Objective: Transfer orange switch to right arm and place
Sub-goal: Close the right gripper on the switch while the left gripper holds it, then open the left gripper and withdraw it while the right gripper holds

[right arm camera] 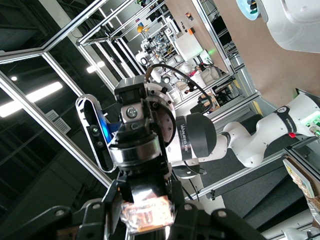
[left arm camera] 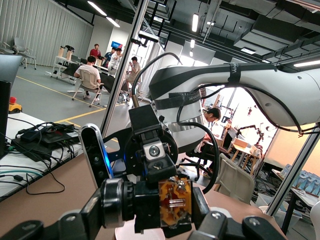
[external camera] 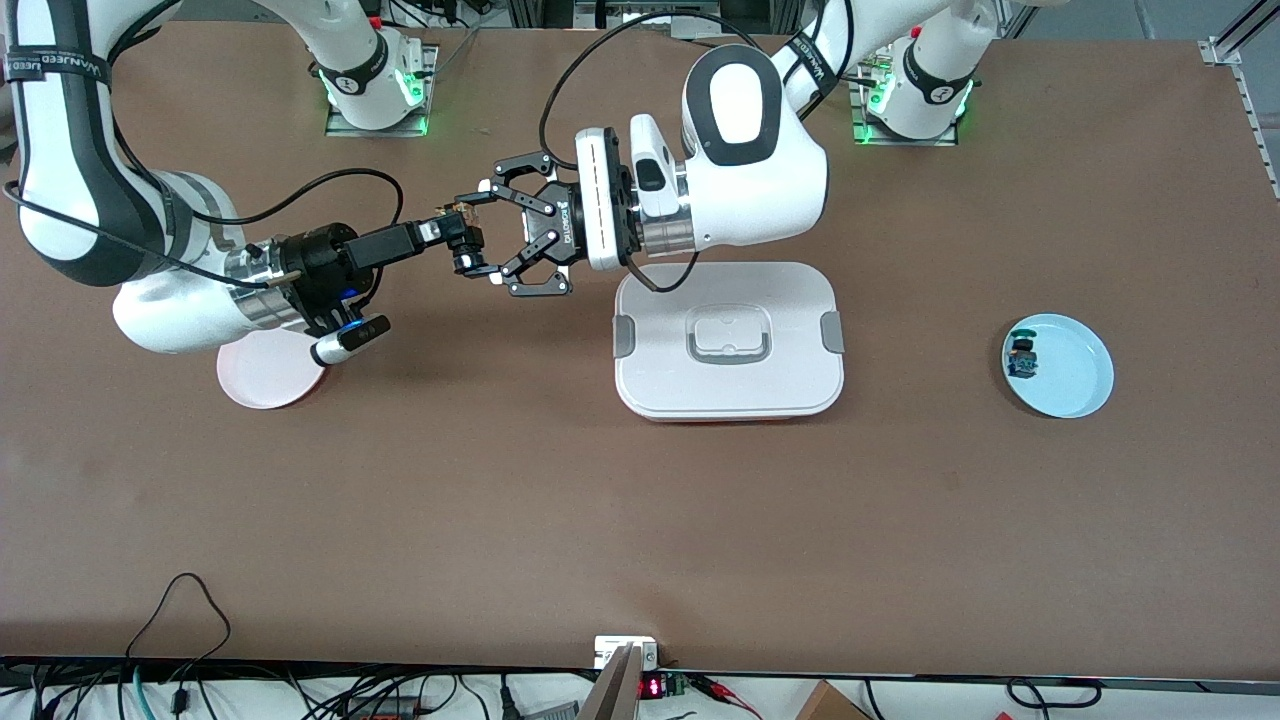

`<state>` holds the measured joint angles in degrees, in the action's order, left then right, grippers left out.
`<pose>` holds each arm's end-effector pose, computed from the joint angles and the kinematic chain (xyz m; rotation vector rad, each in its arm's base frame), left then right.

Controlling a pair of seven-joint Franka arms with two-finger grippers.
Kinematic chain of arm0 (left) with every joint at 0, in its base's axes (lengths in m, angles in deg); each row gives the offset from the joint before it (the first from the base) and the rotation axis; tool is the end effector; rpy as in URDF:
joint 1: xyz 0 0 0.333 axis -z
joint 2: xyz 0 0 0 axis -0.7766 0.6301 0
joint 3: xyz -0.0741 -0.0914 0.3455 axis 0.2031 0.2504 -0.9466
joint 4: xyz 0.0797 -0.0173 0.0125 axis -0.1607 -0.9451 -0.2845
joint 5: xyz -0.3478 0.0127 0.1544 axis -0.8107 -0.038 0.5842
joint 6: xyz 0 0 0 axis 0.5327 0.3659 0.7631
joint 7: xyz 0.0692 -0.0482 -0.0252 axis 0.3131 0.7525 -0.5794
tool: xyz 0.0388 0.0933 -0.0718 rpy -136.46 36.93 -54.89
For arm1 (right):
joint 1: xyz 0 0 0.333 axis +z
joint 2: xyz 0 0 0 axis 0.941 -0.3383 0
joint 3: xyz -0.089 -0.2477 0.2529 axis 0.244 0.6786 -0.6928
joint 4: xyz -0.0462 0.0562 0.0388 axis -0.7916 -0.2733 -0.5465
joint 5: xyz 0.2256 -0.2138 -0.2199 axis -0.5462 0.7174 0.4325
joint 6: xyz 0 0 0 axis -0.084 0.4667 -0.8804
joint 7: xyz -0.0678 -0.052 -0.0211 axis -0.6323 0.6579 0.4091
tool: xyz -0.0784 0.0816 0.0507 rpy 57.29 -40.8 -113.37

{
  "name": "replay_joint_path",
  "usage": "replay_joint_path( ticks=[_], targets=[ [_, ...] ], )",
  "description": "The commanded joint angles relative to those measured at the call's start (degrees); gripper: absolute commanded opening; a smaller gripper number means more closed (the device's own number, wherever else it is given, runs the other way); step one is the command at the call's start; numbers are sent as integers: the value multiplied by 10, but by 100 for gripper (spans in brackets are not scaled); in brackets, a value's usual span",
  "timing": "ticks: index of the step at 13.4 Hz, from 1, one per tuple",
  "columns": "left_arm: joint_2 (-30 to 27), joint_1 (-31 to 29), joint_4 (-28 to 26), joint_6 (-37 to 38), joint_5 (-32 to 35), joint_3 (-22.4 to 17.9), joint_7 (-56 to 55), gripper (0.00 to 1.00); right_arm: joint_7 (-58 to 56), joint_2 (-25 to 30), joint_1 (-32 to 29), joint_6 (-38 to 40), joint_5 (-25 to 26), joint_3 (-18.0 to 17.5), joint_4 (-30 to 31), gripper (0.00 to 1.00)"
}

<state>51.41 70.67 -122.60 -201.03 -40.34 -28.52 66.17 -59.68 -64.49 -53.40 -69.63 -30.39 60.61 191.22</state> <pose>0.5616 -0.5299 0.5258 1.5095 -0.9187 0.9924 0.5838 0.2144 0.4989 -1.4388 0.2187 0.6852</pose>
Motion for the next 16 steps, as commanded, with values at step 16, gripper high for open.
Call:
replay_joint_path(
  ticks=[16],
  targets=[
    [7,-117,-22,170,-3,-3,36,100,-38,2,7,-5,-17,2,-2,1]
  ],
)
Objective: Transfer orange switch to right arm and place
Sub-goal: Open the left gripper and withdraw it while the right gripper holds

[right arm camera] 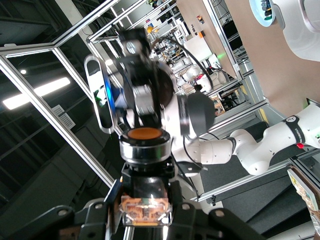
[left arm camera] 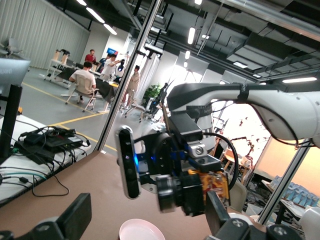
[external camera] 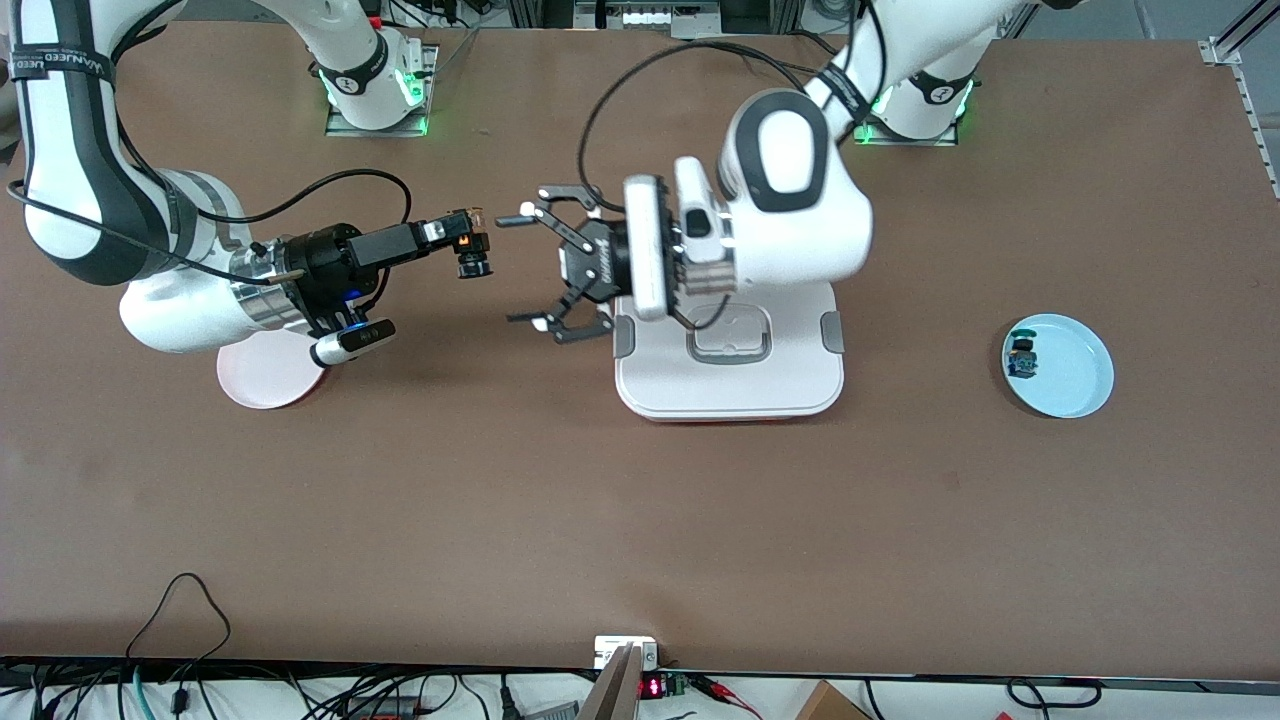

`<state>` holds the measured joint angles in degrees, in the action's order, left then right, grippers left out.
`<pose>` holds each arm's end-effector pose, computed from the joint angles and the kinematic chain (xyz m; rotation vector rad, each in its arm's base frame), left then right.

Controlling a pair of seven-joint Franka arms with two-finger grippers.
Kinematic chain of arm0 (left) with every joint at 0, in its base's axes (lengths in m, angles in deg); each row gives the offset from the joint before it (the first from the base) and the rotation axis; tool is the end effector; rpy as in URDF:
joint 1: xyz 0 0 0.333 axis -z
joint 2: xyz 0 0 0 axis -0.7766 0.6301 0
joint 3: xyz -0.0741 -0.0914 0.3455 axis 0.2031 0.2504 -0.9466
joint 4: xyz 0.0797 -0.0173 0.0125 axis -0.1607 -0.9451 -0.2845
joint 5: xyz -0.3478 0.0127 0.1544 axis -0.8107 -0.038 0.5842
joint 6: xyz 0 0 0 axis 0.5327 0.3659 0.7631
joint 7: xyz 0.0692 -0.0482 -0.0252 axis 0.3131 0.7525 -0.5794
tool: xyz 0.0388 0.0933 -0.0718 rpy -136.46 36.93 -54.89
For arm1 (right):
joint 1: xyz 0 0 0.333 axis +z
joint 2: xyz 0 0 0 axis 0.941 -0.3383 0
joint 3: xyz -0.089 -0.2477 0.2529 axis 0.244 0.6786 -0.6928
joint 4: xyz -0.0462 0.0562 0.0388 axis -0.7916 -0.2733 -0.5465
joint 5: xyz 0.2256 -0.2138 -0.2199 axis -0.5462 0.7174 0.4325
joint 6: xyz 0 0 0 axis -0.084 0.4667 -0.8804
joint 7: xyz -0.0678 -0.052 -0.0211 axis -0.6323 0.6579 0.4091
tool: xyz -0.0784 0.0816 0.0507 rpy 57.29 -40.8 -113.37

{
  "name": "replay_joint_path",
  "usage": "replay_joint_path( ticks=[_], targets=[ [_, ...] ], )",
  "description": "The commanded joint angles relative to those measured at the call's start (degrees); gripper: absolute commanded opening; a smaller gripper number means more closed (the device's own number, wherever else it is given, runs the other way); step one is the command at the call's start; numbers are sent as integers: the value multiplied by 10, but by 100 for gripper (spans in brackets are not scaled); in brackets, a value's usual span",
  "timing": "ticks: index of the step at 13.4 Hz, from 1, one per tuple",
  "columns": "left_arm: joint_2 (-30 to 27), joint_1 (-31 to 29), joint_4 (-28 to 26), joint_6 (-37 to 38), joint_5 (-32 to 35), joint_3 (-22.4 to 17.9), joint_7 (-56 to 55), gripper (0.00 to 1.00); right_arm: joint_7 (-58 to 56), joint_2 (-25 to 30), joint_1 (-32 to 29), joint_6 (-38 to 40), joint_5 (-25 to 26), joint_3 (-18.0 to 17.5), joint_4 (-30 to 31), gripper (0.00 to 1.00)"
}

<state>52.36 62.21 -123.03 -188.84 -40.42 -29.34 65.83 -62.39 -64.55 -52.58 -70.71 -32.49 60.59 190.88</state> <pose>0.6202 -0.4598 0.5177 1.4380 -0.8762 0.9668 0.5867 0.2224 0.5036 -1.4163 0.1892 0.6284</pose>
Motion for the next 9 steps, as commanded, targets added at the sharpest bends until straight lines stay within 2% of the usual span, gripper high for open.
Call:
replay_joint_path(
  ticks=[1,3,5,7,9],
  targets=[
    [-4,-54,-29,83,-2,6,51,100,-9,4,-2,7,4,2,2,1],
    [-1,-100,-37,177,13,4,58,100,-10,6,-7,7,5,3,2,1],
    [11,-151,-34,237,73,5,59,100,-37,5,-16,6,27,3,3,1],
    [30,-195,-31,301,94,5,66,100,-58,5,-32,8,78,4,3,1],
    [62,-238,-28,357,102,5,105,100,-87,8,-51,14,154,4,2,1]
  ],
)
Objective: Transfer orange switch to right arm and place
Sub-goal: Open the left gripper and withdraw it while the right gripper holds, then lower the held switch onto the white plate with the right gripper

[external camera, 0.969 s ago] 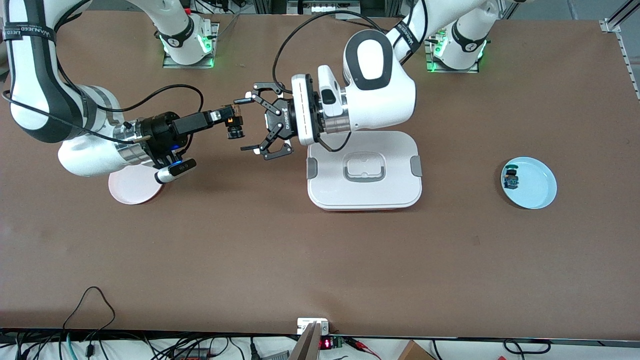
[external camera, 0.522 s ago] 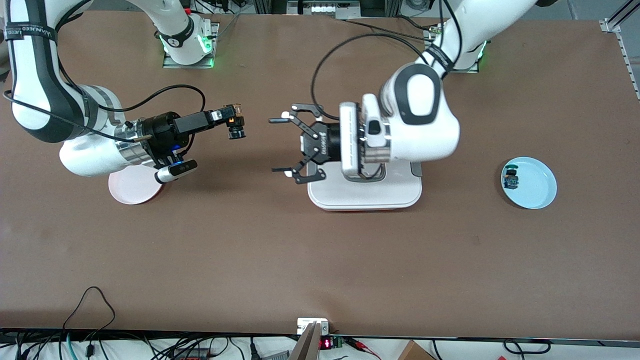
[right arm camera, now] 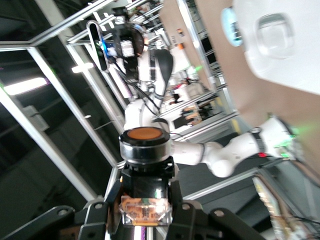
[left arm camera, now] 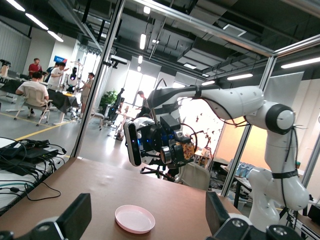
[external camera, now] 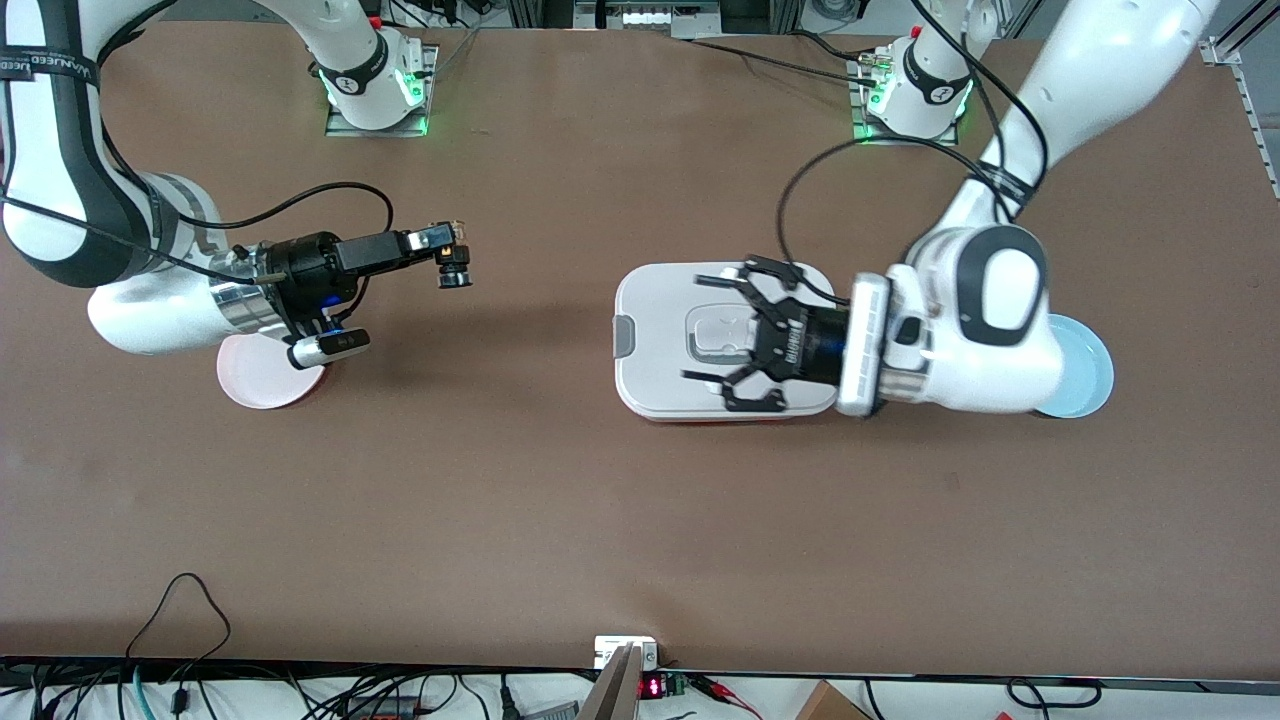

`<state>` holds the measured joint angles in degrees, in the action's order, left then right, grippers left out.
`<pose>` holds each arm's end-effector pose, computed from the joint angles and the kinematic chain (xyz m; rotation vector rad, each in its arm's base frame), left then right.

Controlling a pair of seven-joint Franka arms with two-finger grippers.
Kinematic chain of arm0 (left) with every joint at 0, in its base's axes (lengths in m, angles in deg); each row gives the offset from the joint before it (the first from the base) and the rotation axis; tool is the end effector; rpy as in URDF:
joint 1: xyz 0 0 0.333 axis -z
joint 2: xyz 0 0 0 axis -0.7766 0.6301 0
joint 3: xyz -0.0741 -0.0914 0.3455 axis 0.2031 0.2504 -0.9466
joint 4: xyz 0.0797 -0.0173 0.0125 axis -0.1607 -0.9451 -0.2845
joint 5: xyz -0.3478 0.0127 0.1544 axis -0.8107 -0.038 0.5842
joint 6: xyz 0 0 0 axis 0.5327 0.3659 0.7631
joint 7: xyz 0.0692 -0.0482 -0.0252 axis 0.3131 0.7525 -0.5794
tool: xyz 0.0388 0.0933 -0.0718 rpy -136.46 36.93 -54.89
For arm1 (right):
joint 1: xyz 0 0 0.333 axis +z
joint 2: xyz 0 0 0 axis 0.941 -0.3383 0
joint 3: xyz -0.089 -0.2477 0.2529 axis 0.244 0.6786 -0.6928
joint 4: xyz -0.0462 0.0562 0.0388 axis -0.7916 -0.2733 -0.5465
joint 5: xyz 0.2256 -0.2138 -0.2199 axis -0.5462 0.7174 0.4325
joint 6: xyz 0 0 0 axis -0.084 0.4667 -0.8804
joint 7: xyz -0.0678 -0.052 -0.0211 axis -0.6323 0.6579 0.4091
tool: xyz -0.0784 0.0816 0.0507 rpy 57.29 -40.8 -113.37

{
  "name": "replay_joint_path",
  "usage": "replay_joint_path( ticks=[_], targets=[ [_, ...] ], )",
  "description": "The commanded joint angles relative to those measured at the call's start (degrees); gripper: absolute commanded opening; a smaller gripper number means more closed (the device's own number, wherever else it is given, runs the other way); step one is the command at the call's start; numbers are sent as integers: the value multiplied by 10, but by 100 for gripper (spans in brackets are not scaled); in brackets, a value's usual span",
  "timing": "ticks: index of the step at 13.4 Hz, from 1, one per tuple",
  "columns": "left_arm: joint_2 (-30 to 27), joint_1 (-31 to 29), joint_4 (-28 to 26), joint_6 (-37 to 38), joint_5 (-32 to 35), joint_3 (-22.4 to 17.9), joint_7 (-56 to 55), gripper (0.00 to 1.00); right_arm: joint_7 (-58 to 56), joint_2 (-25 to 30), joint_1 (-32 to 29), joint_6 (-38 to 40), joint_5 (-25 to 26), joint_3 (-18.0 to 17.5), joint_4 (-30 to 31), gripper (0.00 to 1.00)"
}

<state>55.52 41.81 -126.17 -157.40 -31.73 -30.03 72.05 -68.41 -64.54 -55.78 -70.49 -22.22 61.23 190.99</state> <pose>0.6883 -0.2702 0.4742 1.2108 -1.0106 0.9201 0.5859 0.1827 0.4817 -1.5715 0.1304 0.5644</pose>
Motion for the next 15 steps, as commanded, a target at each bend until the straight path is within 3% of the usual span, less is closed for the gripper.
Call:
replay_joint_path(
  ticks=[1,4,6,10,13,15],
  targets=[
    [48,-51,5,57,32,9,64,100,-45,9,-28,18,102,-2,0,1],
    [97,-105,6,136,46,1,71,100,-112,13,-48,28,230,-1,-1,1],
    [114,-113,7,184,65,-51,72,100,-147,19,-47,20,327,-1,-1,1],
    [143,-144,51,200,78,-148,70,100,-244,23,-47,-40,525,-1,0,1],
    [140,-162,87,199,151,-204,67,100,-318,22,-48,-91,668,-1,2,1],
    [135,-175,128,206,234,-213,66,100,-374,21,-48,-129,752,-1,8,1]
  ],
)
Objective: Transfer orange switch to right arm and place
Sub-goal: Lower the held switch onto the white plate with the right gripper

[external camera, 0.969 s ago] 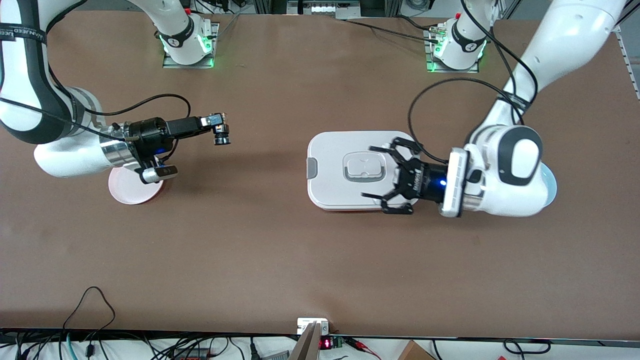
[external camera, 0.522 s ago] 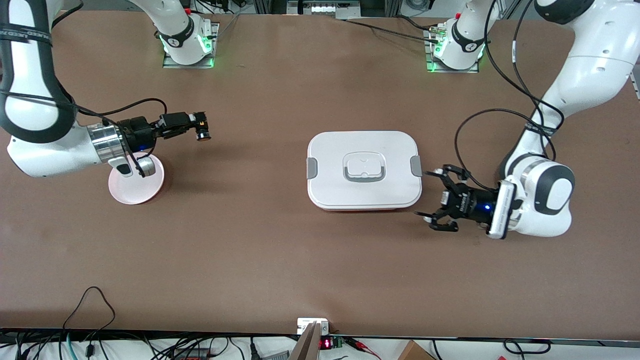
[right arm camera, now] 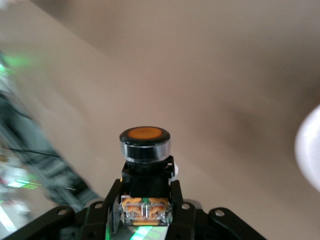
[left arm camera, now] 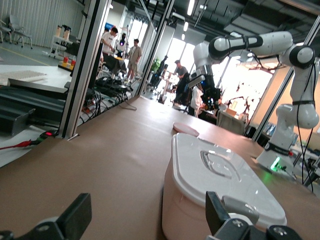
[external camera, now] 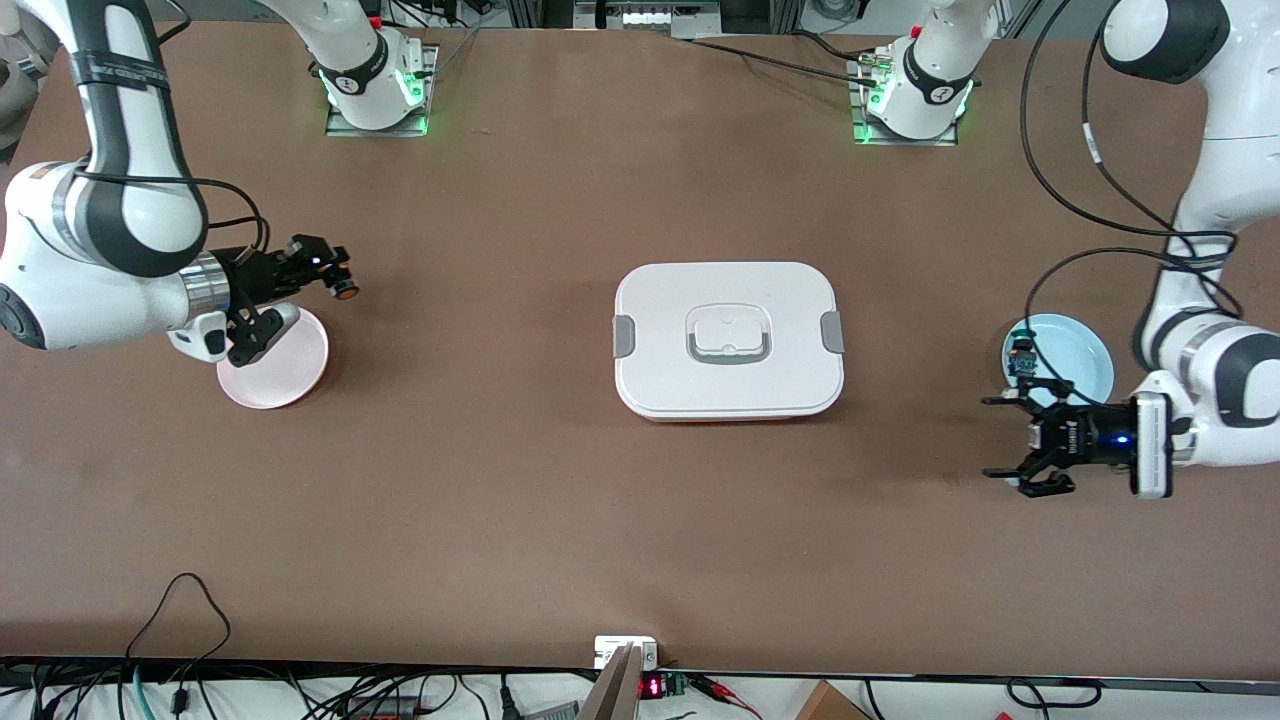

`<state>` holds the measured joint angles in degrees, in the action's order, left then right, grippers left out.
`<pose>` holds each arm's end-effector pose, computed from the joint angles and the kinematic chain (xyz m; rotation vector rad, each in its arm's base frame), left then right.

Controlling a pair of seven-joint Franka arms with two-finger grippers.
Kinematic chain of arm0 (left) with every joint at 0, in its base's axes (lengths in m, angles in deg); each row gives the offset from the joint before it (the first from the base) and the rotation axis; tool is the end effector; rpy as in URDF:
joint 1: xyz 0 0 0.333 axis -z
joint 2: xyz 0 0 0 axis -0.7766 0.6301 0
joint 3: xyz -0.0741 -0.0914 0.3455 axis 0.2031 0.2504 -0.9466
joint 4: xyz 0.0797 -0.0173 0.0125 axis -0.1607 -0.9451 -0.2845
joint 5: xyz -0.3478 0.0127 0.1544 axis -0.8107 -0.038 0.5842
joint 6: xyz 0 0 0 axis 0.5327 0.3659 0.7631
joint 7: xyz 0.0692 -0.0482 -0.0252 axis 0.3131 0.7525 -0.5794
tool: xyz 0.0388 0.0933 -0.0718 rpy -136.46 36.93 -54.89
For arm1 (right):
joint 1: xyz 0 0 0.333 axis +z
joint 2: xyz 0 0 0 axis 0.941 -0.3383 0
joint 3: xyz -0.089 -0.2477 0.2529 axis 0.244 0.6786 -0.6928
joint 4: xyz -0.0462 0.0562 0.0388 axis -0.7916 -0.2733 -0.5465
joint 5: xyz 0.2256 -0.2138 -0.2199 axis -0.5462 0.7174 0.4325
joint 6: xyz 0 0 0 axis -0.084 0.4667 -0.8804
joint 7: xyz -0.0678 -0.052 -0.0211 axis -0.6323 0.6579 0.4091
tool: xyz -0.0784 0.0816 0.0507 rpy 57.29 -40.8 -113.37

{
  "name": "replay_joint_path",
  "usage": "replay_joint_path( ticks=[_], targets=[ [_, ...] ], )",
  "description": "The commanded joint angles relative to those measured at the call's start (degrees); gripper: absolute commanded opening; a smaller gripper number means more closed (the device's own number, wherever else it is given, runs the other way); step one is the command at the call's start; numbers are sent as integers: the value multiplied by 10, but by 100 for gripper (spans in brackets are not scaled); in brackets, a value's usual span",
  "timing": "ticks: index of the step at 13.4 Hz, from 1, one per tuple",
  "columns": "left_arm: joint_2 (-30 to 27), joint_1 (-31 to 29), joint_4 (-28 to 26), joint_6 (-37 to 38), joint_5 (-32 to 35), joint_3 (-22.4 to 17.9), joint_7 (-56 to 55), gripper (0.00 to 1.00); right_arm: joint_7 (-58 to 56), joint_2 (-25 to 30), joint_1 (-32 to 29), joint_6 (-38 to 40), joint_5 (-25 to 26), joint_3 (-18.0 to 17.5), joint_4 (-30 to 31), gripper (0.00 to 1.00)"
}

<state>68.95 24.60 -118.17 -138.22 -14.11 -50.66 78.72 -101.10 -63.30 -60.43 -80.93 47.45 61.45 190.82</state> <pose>0.7197 0.1183 0.2901 1.5319 -1.0473 0.8894 0.5549 0.0247 0.3905 -2.5321 -0.7440 0.6178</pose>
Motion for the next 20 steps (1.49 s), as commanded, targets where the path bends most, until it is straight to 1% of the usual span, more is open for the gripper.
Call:
replay_joint_path(
  ticks=[1,2,3,4,5,6,7,9,12,16,17,19,20],
  targets=[
    [0,-16,67,17,90,-7,-5,100,-82,10,-4,-45,96,-3,11,1],
    [0,-26,86,17,125,-8,-11,100,-115,11,-6,-69,135,-3,17,1],
    [0,-28,113,17,168,-16,-17,100,-153,12,-6,-101,162,-3,28,1],
    [0,-30,141,17,209,-31,-19,100,-183,12,-7,-137,181,-2,50,1],
    [-2,-31,160,18,237,-44,-26,100,-208,13,-21,-175,199,-3,71,1],
    [-6,-30,174,19,267,-66,-40,100,-250,16,-32,-223,221,-2,95,1],
    [-26,-29,187,18,292,-71,-50,100,-301,13,-40,-271,241,-2,113,1],
    [-62,-23,206,17,367,-70,-89,100,-356,10,-53,-358,246,-1,153,1],
    [-143,8,204,17,476,-69,-228,100,-362,9,-53,-418,246,1,196,2],
    [-204,41,202,19,592,-63,-381,100,-441,0,-54,-517,251,6,233,2],
    [-218,52,198,28,603,-63,-420,100,-448,-9,-55,-529,251,10,233,2],
    [-229,60,199,71,625,-61,-496,100,-453,-22,-55,-552,251,10,233,2],
    [-238,76,200,90,631,-62,-524,100,-453,-27,-55,-561,251,10,233,2]
  ],
)
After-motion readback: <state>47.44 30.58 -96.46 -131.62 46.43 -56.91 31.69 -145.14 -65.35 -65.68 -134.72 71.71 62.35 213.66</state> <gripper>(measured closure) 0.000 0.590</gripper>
